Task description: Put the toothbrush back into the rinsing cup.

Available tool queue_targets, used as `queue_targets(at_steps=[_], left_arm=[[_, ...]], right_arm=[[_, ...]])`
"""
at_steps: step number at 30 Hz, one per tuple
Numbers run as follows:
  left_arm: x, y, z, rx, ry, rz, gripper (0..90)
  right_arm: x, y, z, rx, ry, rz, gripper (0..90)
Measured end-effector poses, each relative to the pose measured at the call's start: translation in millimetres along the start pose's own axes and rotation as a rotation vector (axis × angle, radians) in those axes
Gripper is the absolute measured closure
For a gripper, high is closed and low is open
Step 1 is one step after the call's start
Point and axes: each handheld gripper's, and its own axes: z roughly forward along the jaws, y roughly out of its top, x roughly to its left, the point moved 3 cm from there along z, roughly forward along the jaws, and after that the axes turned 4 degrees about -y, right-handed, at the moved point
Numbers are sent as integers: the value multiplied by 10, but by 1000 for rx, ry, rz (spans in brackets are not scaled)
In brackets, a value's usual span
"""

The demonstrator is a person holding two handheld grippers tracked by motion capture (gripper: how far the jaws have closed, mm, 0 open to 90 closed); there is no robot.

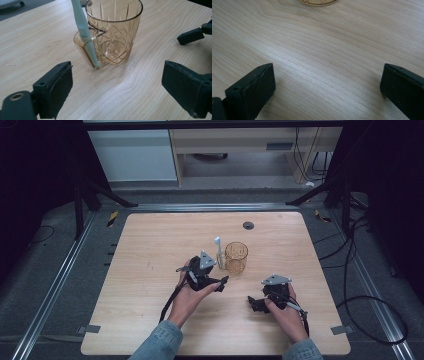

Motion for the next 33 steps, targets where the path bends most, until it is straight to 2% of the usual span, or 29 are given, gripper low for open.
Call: queue_targets(at_steps=[4, 6, 9, 12, 16, 21, 24, 33], left_arm=[[-5, -20, -18, 12, 5, 12, 87], [18, -40, -36, 2, 28, 23, 91], [85, -87, -77, 8, 46, 0, 92], [157, -116, -152, 16, 59, -3, 92], [314, -175, -271, 5, 80, -47, 88], [509, -314, -353, 28, 103, -95, 86], [593, -399, -397, 42, 132, -88, 86], [864, -780, -647, 62, 194, -152, 86]], right_arm=[[3, 0, 0, -1, 0, 0, 4], [3, 0, 0, -1, 0, 0, 3], [3, 1, 1, -1, 0, 0, 3], [5, 0, 0, -1, 0, 0, 3], [9, -2, 0, -1, -4, -1, 3], [14, -1, -2, -2, 1, -7, 4], [18, -1, -1, -2, 6, -7, 4], [36, -3, -3, -2, 7, -11, 4]])
